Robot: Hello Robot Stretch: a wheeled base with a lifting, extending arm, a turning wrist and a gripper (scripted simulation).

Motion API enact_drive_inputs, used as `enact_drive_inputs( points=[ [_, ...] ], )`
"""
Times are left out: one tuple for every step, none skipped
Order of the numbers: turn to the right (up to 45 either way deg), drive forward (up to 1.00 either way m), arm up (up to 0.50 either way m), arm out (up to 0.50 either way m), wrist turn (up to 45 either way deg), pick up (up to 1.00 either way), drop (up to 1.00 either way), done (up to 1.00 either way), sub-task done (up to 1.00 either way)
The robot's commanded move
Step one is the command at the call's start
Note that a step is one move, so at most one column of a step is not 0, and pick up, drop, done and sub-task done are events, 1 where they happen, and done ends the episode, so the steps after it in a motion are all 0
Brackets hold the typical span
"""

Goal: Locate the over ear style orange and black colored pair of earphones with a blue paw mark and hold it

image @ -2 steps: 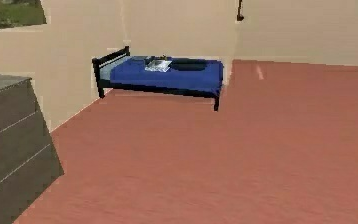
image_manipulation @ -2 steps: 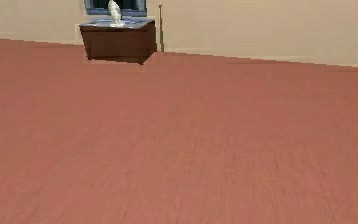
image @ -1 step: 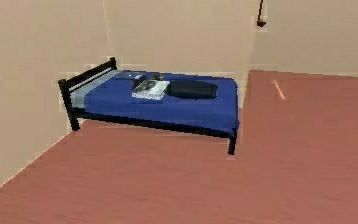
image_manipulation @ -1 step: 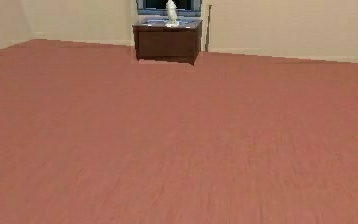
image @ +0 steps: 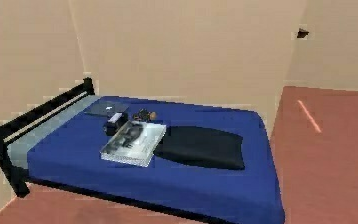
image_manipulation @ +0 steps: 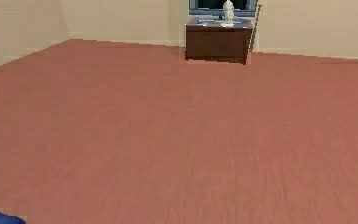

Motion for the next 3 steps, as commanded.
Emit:
enact_drive_inputs(
  points=[
    [0.0,0.15,0.00,0.00,0.0,0.00,0.00,0.00,0.00],
    [-45.0,0.00,0.00,0.00,0.0,0.00,0.00,0.00,0.00],
    [-45.0,0.00,0.00,0.00,0.0,0.00,0.00,0.00,0.00]
  ],
)
